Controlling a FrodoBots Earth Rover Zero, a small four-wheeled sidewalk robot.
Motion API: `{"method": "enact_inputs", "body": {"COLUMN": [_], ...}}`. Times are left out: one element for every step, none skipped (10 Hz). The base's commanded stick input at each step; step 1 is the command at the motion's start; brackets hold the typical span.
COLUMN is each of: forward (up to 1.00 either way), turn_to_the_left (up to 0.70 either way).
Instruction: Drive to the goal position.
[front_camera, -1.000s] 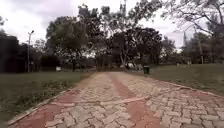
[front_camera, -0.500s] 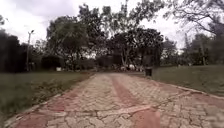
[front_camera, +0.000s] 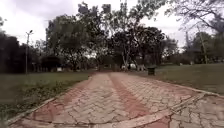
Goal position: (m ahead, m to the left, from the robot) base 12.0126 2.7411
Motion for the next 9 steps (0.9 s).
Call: {"method": "enact_inputs", "body": {"forward": [0.70, 0.70, 0.70, 0.70, 0.70, 0.70, 0.70, 0.70, 0.70], "turn_to_the_left": [0.00, 0.00, 0.00, 0.00, 0.00, 0.00, 0.00, 0.00, 0.00]}}
